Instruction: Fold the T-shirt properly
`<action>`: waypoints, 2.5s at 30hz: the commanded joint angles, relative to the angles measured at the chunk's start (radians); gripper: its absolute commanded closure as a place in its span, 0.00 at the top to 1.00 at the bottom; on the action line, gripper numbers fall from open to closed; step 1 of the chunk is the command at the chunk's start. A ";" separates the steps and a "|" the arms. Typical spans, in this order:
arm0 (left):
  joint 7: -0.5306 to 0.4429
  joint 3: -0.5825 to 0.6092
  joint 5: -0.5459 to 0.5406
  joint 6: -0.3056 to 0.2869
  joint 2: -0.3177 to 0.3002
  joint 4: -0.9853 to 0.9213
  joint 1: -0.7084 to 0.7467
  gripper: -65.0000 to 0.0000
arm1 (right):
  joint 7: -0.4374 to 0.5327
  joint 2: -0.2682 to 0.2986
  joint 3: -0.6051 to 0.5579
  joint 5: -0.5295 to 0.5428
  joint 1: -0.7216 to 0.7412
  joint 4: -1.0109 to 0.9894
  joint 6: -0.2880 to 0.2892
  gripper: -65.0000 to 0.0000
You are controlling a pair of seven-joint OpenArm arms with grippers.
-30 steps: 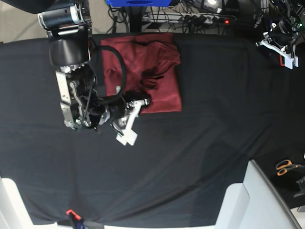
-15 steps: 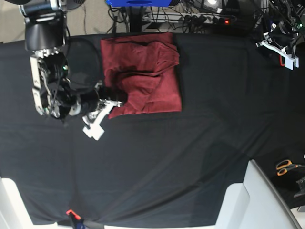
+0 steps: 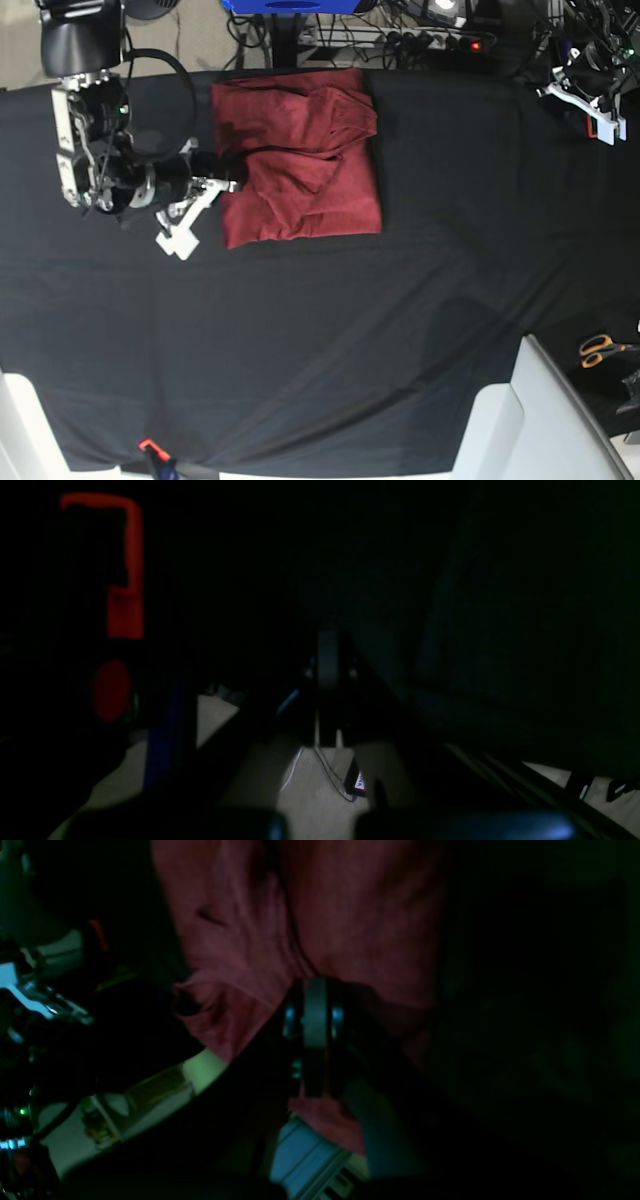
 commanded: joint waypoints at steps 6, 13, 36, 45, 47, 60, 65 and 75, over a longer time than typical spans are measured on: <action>-0.018 -0.005 -0.009 -0.005 -0.019 0.012 0.006 0.00 | 0.009 0.021 0.003 0.023 -0.007 0.041 0.002 0.01; -0.018 -0.005 -0.009 -0.005 -0.019 0.012 0.006 0.00 | 0.038 0.021 0.001 0.016 -0.012 -0.002 0.002 0.01; -0.018 -0.005 -0.009 -0.005 -0.021 0.000 0.006 0.00 | 0.078 -0.038 -0.011 0.013 0.040 -0.157 0.004 0.01; -0.019 -0.005 -0.009 -0.005 -0.021 -0.009 0.000 0.00 | 0.074 -0.082 -0.011 0.013 0.050 -0.160 -0.001 0.01; -0.019 -0.005 -0.009 -0.005 -0.021 -0.009 0.000 0.00 | 0.072 -0.093 -0.011 0.013 0.057 -0.160 -0.001 0.01; -0.019 -0.005 -0.009 -0.005 -0.021 -0.009 0.006 0.00 | 0.088 -0.125 -0.010 0.015 0.129 -0.266 0.005 0.01; -0.019 -0.005 -0.009 -0.005 -0.021 -0.009 0.003 0.00 | 0.085 -0.169 -0.011 0.013 0.154 -0.270 -0.001 0.01; -0.019 -0.006 -0.009 -0.005 -0.021 -0.009 0.006 0.00 | 0.126 -0.205 -0.185 0.020 0.251 -0.361 -0.004 0.01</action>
